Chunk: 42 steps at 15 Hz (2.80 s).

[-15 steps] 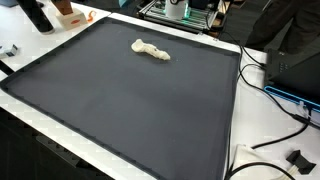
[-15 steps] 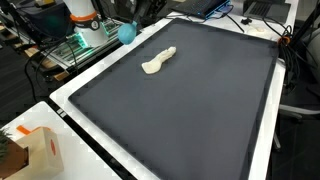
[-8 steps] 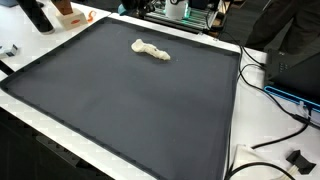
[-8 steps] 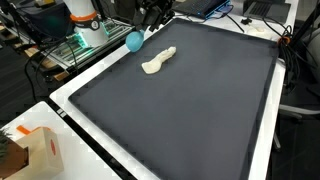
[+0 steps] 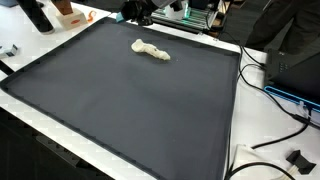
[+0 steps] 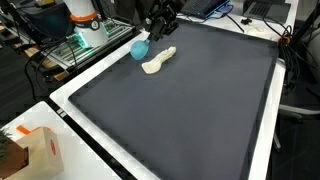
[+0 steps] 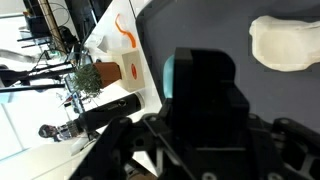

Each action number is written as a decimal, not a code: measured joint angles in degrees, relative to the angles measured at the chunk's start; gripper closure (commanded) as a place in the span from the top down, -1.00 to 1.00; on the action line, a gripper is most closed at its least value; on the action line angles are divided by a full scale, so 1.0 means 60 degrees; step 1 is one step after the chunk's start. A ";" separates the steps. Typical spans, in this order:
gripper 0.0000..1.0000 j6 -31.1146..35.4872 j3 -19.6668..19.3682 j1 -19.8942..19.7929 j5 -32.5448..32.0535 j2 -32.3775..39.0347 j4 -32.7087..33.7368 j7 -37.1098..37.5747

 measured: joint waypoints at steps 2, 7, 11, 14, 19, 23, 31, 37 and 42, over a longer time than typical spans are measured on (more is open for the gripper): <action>-0.50 0.0000 -0.0046 0.0080 -0.0195 0.0255 0.0059 0.0242; -0.50 0.0004 -0.0171 0.0191 -0.0686 0.0748 0.0180 0.0572; -0.50 0.0081 -0.0205 0.0198 -0.0833 0.1008 0.0193 0.0548; -0.50 0.0136 -0.0206 0.0207 -0.0871 0.1143 0.0195 0.0414; -0.50 0.0139 -0.0217 0.0225 -0.0951 0.1286 0.0195 -0.0227; -0.50 0.0166 -0.0219 0.0227 -0.1080 0.1277 0.0202 -0.0925; -0.50 0.0996 -0.0221 0.0187 -0.1156 0.0754 0.0146 -0.2930; -0.50 0.2552 -0.0226 0.0020 -0.1084 -0.0434 -0.0310 -0.4524; -0.50 0.4494 -0.0245 -0.0165 -0.0360 -0.1859 -0.1046 -0.5889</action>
